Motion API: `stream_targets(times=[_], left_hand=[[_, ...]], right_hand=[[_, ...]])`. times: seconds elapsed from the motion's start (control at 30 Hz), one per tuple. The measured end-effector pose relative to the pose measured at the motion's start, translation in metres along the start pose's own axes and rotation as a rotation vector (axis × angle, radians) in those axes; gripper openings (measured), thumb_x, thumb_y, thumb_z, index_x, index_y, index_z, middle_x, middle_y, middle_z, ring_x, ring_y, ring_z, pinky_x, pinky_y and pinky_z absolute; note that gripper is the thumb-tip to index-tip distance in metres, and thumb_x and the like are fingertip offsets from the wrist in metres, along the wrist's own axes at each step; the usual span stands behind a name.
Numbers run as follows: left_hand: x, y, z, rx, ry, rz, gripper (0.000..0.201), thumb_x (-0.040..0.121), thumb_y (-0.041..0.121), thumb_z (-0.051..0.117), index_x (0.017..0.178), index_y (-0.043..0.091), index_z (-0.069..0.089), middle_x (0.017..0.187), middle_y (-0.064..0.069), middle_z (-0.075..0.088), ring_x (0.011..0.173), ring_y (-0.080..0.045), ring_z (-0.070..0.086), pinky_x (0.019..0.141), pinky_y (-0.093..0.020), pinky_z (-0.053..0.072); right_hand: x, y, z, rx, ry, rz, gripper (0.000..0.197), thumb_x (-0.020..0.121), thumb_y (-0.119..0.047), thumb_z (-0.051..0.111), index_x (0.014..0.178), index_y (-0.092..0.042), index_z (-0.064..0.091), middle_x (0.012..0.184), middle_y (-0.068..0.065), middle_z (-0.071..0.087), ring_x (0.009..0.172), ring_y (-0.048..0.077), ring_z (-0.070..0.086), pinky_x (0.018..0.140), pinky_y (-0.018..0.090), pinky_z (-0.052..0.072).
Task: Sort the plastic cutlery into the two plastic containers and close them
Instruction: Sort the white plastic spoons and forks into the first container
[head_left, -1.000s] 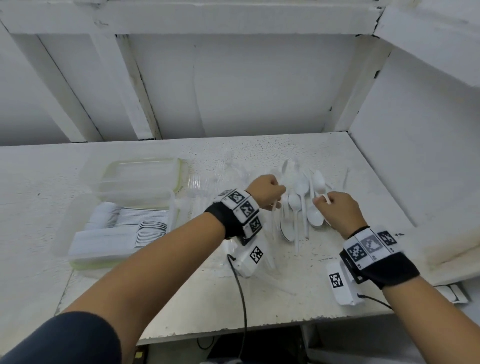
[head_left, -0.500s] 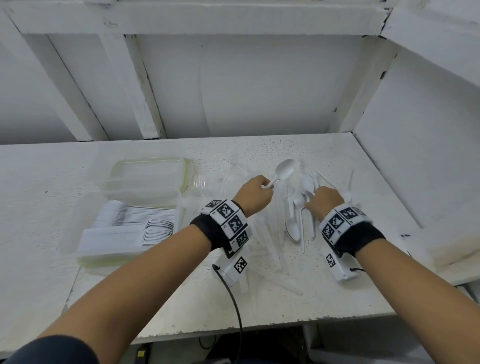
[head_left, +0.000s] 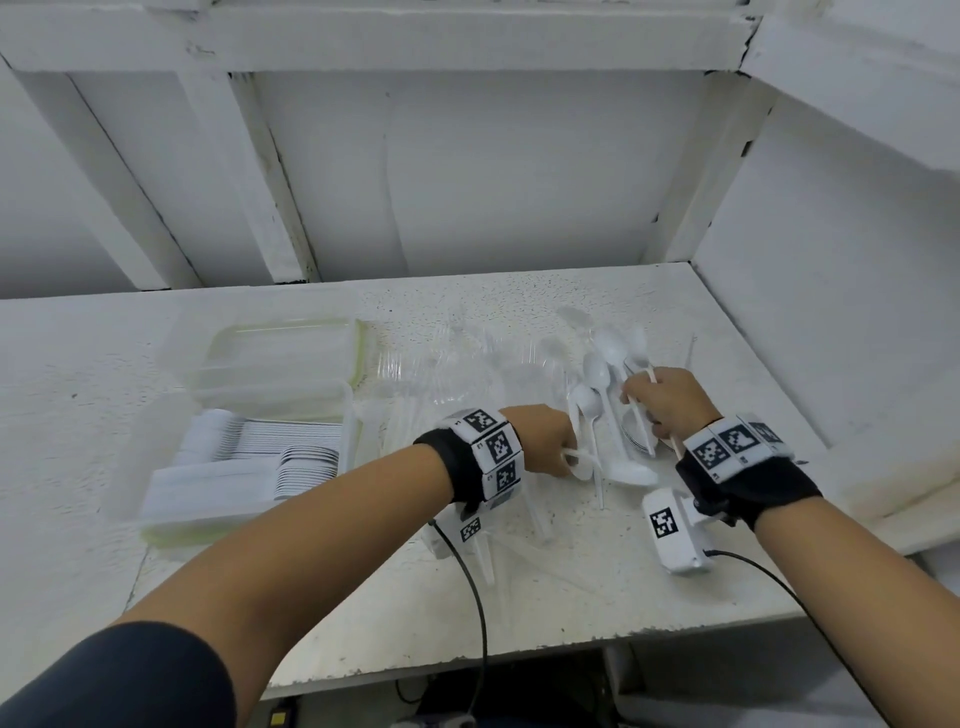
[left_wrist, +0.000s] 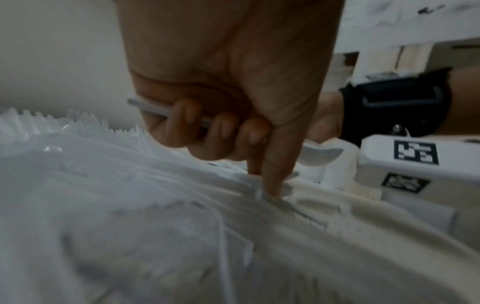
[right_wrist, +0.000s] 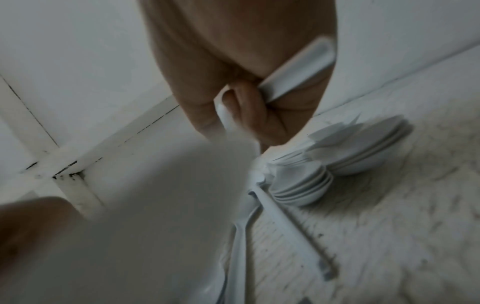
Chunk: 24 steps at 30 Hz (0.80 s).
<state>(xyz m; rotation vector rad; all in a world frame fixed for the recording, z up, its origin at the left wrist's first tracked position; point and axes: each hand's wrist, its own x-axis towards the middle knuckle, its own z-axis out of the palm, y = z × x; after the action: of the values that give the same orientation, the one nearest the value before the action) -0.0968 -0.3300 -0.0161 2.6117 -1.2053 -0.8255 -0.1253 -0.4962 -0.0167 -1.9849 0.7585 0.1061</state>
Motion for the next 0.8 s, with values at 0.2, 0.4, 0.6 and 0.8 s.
stream_targets(times=[0.2,0.4,0.6,0.8], left_hand=[[-0.005,-0.007,0.002,-0.013,0.2,0.119,0.019,0.091,0.021,0.055,0.104,0.012,0.064,0.097,-0.004,0.064,0.089,-0.019,0.056,0.067,-0.022,0.036],[-0.022,-0.024,-0.014,-0.381,0.517,0.185,0.022,0.082,0.024,0.071,0.084,0.009,0.056,0.068,0.012,0.041,0.059,0.0,0.036,0.055,-0.012,0.029],[-0.034,-0.035,-0.022,-0.405,0.458,0.048,0.039,0.072,0.035,0.078,0.077,0.015,0.045,0.065,0.008,0.038,0.057,-0.004,0.032,0.052,-0.014,0.03],[-0.045,-0.054,-0.02,-0.449,0.509,-0.063,0.031,0.082,0.036,0.069,0.082,0.015,0.046,0.07,0.007,0.045,0.062,-0.007,0.041,0.056,-0.015,0.032]], right_hand=[[-0.008,-0.001,-0.001,-0.041,0.005,-0.177,0.018,0.086,-0.006,0.05,0.069,-0.011,0.055,0.07,0.0,0.051,0.056,0.012,0.038,0.05,0.024,0.029],[-0.004,0.002,-0.006,0.131,-0.076,-0.085,0.016,0.093,-0.006,0.041,0.08,-0.013,0.046,0.074,0.005,0.049,0.056,0.015,0.043,0.046,0.024,0.04],[-0.004,0.003,0.013,0.105,-0.132,-0.042,0.02,0.09,-0.002,0.039,0.076,-0.016,0.04,0.072,0.006,0.043,0.045,0.011,0.03,0.033,0.015,0.023],[-0.007,0.003,0.022,0.183,-0.126,-0.043,0.021,0.095,-0.012,0.045,0.075,-0.018,0.042,0.067,0.002,0.042,0.037,0.005,0.031,0.032,0.013,0.022]])
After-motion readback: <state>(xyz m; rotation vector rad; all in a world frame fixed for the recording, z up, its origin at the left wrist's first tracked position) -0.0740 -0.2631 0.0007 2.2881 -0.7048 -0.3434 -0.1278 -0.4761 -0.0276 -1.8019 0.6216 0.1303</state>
